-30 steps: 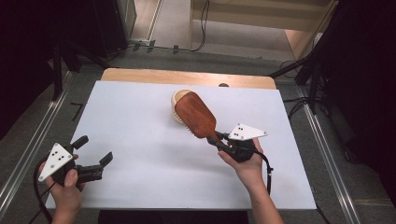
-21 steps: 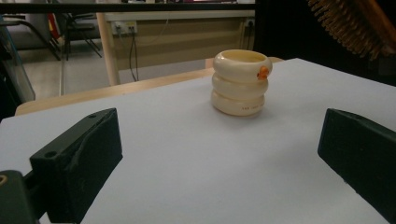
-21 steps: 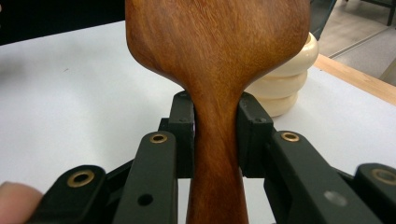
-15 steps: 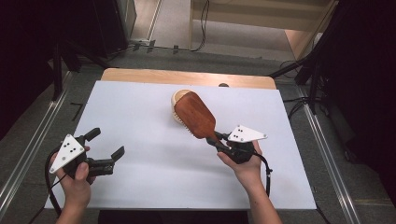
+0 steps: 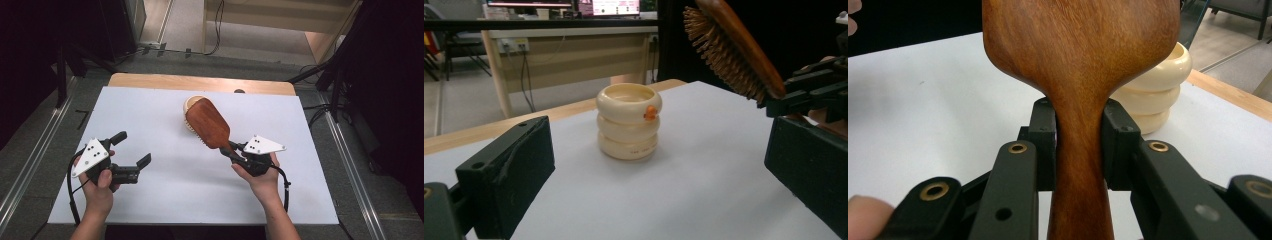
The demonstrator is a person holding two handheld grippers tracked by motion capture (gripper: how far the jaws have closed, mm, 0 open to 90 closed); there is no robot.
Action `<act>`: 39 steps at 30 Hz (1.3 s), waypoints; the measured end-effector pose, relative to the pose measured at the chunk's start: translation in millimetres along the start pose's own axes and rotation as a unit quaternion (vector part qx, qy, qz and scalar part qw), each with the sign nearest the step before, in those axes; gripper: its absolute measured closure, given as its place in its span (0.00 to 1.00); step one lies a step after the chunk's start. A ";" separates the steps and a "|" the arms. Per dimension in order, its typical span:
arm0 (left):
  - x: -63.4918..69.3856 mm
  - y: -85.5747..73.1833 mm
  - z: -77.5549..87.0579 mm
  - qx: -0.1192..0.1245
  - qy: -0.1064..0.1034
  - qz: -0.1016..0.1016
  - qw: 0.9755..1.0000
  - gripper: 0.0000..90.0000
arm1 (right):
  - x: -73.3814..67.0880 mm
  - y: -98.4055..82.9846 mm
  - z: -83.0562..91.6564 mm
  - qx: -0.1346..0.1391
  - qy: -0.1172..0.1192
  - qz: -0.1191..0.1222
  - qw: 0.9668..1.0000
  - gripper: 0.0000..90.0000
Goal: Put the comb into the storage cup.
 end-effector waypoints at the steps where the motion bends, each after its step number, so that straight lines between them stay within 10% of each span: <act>1: 1.4 1.0 -2.0 0.001 -0.001 -0.001 1.000 0.00 | -0.3 -0.1 -0.2 0.000 0.001 0.000 1.000 0.77; 39: 34.2 16.1 -65.9 0.000 -0.038 0.016 0.999 0.00 | -19.9 -1.3 -9.6 0.007 0.007 0.021 1.000 0.77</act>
Point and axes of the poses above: each handheld gripper's, and its own axes: z roughly backward along the jaws, y roughly out of its top, x roughly to its right, the point moved 3 cm from there along -z, roughly forward along the jaws, and after that the axes turned 5 degrees about -y, right-handed, at the moved point
